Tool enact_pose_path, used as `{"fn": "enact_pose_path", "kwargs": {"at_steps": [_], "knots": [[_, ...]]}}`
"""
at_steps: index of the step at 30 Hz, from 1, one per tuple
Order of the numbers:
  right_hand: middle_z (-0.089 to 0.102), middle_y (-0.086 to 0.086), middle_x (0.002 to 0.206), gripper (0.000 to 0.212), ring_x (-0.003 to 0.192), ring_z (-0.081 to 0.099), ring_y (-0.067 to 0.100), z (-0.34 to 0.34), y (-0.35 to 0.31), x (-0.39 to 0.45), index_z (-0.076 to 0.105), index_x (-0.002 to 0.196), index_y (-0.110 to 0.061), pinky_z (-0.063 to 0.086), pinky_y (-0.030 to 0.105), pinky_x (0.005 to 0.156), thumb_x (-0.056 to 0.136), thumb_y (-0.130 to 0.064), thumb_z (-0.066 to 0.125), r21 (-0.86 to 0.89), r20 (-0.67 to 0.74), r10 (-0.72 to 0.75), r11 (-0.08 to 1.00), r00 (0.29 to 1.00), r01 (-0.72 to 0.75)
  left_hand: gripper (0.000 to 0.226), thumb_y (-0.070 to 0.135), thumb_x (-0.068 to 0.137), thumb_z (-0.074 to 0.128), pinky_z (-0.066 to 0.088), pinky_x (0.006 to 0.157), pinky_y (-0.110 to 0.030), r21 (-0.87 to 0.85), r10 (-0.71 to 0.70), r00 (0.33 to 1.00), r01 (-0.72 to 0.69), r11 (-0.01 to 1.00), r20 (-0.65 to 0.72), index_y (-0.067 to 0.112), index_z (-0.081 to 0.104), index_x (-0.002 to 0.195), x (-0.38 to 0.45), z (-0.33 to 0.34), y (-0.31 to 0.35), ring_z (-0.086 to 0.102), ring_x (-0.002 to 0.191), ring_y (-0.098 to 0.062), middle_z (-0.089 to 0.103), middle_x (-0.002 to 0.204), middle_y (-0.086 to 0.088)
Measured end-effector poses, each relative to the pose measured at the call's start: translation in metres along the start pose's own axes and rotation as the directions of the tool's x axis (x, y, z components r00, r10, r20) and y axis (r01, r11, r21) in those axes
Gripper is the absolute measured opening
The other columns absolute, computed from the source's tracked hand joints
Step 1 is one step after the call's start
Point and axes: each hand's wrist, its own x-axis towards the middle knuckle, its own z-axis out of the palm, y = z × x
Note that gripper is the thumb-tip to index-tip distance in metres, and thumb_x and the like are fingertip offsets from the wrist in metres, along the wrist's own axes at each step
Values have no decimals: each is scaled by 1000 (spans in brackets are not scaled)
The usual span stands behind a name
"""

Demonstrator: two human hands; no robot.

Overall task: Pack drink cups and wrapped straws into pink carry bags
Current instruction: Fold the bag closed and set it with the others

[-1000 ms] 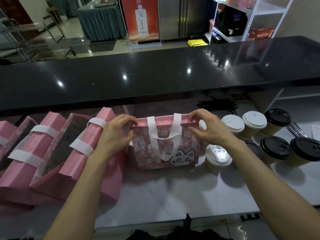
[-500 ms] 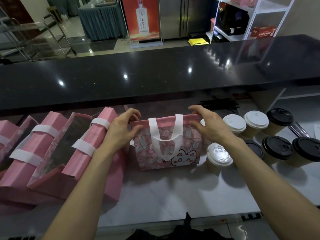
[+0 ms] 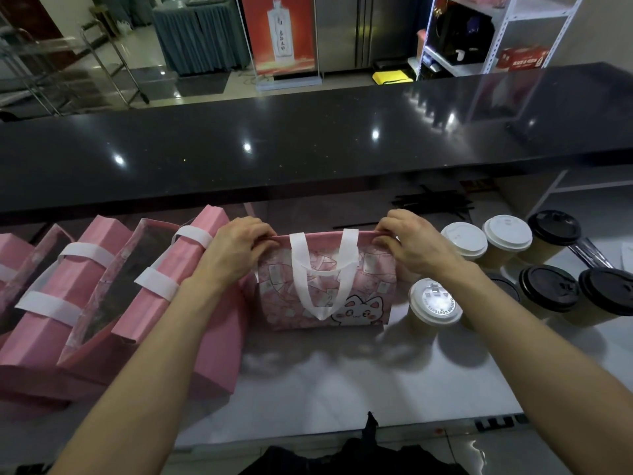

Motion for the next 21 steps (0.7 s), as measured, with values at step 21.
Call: {"fn": "enact_pose_path", "kwargs": {"at_steps": [21], "knots": [[67, -1, 102, 15, 106, 60, 25, -4, -88, 57, 77, 98, -17, 47, 42, 91, 98, -31, 70, -236, 348, -173, 935, 921, 265, 12, 34, 92, 82, 52, 78, -37, 112, 4, 938, -45, 993, 346, 22, 82, 94, 49, -2, 56, 68, 95, -23, 63, 87, 12]]}}
